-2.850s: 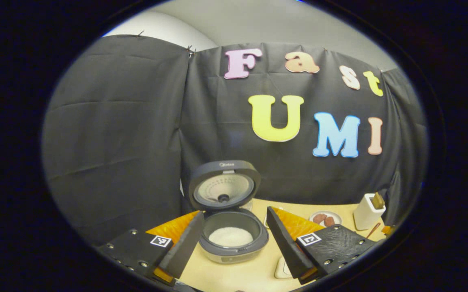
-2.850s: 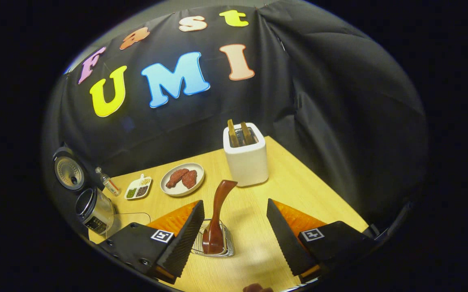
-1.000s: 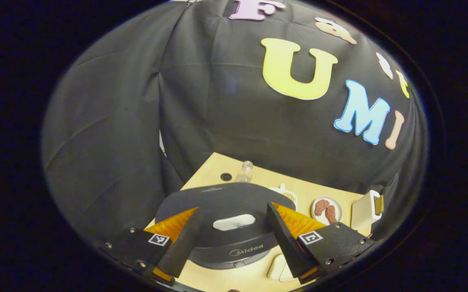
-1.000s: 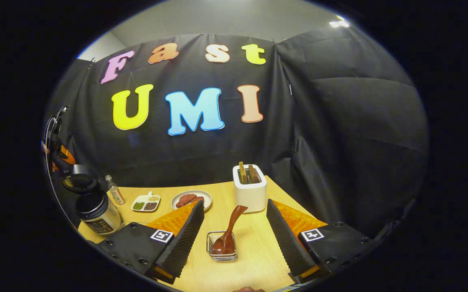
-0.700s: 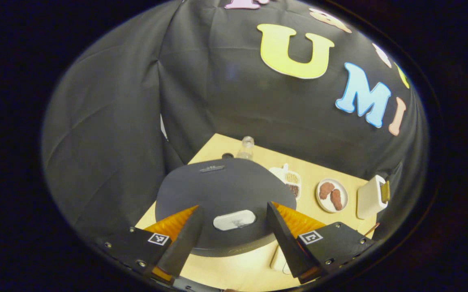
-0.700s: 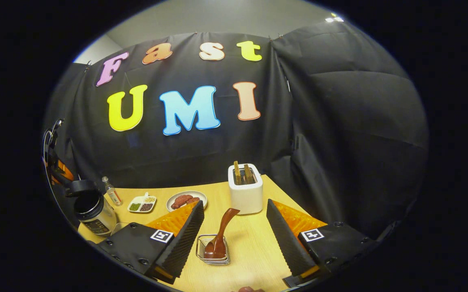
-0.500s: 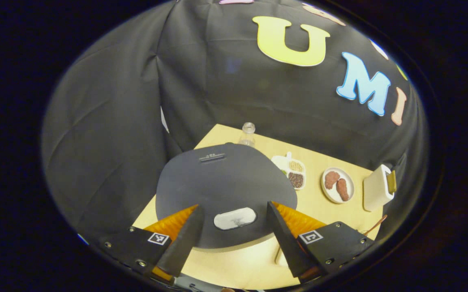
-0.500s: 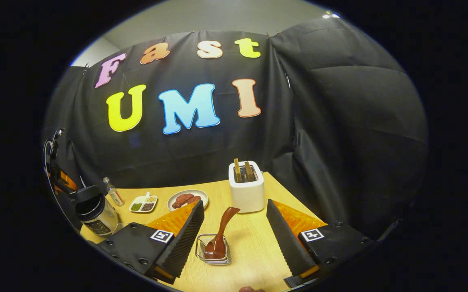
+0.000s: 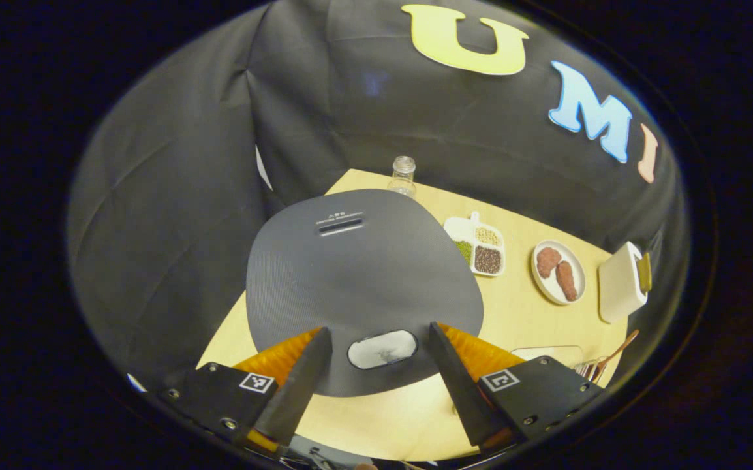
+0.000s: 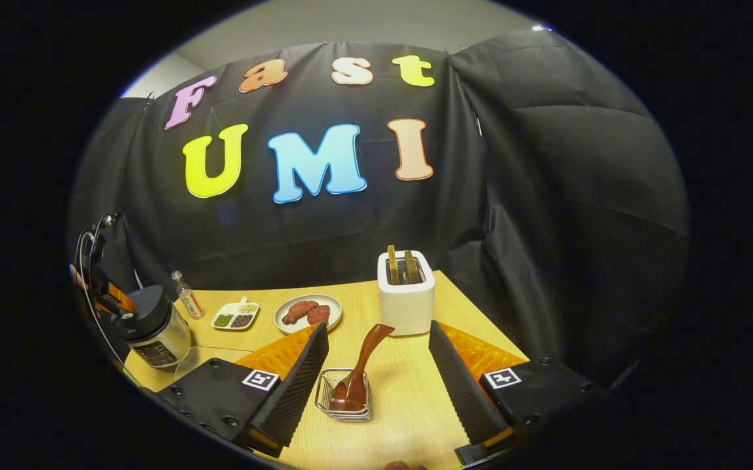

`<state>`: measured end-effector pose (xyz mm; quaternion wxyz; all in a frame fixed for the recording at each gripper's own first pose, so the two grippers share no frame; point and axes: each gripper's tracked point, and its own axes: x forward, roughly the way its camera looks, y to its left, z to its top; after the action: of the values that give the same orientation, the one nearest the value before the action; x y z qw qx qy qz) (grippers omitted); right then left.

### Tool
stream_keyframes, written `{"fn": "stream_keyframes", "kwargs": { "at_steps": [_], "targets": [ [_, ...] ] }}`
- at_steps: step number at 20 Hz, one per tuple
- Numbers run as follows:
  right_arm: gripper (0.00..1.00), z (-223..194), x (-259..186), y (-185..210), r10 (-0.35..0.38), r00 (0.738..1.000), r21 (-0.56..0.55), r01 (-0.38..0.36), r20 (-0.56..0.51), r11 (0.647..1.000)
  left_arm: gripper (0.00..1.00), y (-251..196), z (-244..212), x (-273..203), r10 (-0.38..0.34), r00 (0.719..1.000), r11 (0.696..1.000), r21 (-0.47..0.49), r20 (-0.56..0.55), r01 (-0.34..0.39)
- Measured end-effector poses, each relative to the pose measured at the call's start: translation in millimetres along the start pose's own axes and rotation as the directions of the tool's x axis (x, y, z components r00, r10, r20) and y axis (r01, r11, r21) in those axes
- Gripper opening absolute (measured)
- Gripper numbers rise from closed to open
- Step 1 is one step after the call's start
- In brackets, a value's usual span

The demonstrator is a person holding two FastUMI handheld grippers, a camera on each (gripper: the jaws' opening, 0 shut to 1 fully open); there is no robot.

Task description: Close the left gripper, press the button to open the rice cooker; take a wooden spoon from the chopstick holder with the right hand, scoop a spoonful of rice and pour it into the rice cooker, then put the wooden spoon back into the chopstick holder.

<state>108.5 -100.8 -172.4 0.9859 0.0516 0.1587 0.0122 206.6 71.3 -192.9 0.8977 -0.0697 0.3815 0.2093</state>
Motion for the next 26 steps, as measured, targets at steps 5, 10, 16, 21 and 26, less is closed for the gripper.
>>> {"fn": "stream_keyframes", "kwargs": {
  "at_steps": [5, 10, 16, 21, 26],
  "targets": [
    [0.98, -10.9, -1.7, -0.7, -0.003, 0.999, -0.007, 0.003, -0.032, 1.000, 0.99, -1.0, -4.5, 2.9, -0.019, 1.000, 1.000, 0.018, 0.007, 0.019],
    [0.98, -15.5, -6.8, -6.0, -0.030, 0.999, -0.004, 0.029, -0.043, 1.000, 0.99, -1.9, -2.0, 3.5, -0.039, 0.999, 0.998, 0.054, 0.001, 0.039],
    [0.98, -10.8, -13.4, -14.5, -0.037, 0.999, 0.002, 0.037, -0.034, 0.999, 1.00, -2.3, -1.9, 4.9, -0.028, 0.997, 0.997, 0.068, 0.071, 0.024],
    [0.98, 2.3, -18.3, -29.3, -0.027, 1.000, 0.016, 0.027, -0.013, 1.000, 0.99, -1.8, -15.7, -10.4, 0.014, 0.998, 1.000, 0.009, 0.060, -0.015],
    [0.98, 23.5, -18.3, -54.5, 0.012, 1.000, 0.012, -0.012, 0.024, 1.000, 0.96, -46.0, -23.3, -75.4, -0.038, 0.976, 0.999, 0.009, 0.213, 0.037]
  ]
}}
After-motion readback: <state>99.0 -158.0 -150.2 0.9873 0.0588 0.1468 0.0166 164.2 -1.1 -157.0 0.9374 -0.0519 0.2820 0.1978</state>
